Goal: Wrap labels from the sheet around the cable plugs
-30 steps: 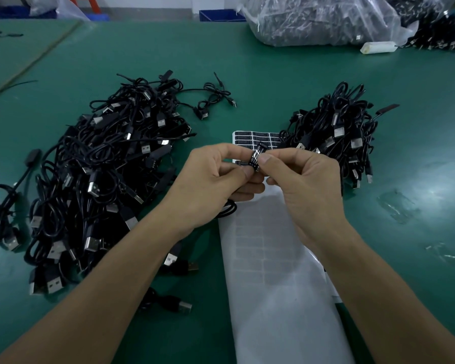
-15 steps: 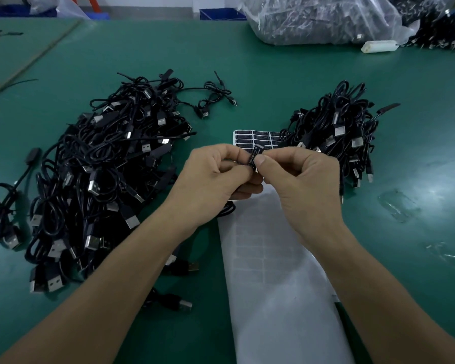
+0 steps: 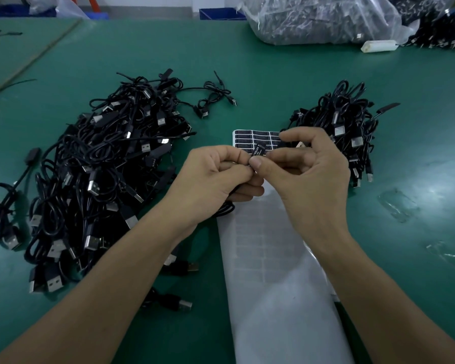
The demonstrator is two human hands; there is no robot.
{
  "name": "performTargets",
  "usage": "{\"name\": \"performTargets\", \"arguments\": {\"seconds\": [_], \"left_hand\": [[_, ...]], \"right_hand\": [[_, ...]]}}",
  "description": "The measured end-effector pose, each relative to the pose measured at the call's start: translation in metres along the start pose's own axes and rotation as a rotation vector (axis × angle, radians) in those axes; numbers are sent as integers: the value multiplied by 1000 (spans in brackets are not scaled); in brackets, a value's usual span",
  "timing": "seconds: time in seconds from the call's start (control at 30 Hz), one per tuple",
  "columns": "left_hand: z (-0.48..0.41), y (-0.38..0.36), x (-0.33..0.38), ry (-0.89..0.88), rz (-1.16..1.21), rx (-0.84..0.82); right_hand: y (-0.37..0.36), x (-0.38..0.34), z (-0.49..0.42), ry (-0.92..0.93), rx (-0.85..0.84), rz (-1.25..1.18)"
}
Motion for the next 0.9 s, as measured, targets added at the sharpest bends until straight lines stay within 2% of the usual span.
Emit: {"name": "performTargets", "arguments": {"seconds": [0.33, 0.53, 0.77, 0.9], "left_hand": [[2, -3, 3, -16, -28, -20], [1, 0, 4, -50, -83, 19], [2, 2, 14, -286, -297, 56], [1, 11, 31, -456, -368, 147]], "right_hand": [[-8, 7, -2, -45, -109, -73], [-8, 8, -4, -44, -107, -72], [-6, -2, -2, 56, -87, -13], [-10, -5, 3, 39, -117, -19]]}}
Point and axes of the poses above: each hand's wrist, its own z-axis away from the middle knuckle, its own y-axis out of the back of the hand, x = y × z, the point moved 6 cm from there along -z, towards the middle knuckle, and after that the axes turned 14 degrees about x, right-handed, at the moved point
